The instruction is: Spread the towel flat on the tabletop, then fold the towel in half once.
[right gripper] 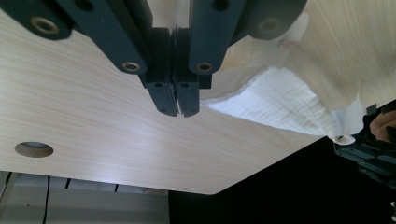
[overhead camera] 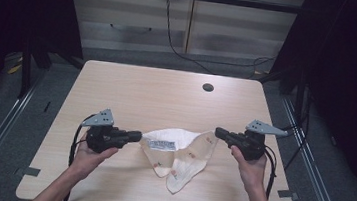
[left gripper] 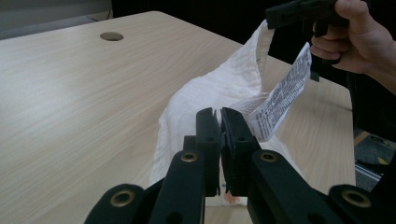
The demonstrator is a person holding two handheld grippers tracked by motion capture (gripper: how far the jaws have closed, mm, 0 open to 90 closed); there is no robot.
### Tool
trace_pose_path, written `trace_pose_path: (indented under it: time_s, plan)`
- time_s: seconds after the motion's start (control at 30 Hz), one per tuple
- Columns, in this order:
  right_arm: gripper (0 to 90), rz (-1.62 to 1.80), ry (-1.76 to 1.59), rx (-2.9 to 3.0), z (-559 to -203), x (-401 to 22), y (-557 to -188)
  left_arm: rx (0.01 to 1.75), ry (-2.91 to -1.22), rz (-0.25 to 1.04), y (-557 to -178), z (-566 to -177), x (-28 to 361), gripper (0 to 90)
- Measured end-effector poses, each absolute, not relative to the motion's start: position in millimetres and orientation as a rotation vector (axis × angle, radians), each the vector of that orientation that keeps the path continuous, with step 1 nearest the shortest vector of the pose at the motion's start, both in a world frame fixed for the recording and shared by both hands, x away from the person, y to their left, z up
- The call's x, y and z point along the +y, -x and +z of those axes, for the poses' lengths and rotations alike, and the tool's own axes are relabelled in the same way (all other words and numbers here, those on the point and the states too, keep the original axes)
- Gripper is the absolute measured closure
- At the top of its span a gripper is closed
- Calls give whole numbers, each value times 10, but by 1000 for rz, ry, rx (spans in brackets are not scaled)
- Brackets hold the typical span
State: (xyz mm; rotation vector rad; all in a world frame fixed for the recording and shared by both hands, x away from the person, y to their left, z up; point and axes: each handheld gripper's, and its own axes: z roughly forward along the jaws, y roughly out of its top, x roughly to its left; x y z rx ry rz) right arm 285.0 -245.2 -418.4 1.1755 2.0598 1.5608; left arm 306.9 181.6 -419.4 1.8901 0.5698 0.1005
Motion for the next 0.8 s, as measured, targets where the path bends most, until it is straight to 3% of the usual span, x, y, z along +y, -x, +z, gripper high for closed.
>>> trace_pose_path:
  time_s: [0.8]
  plan:
    - [884,1571,-1040,1987,-3751,-2465,-2635,566,-1752,209,-2968,-3673,2182,865]
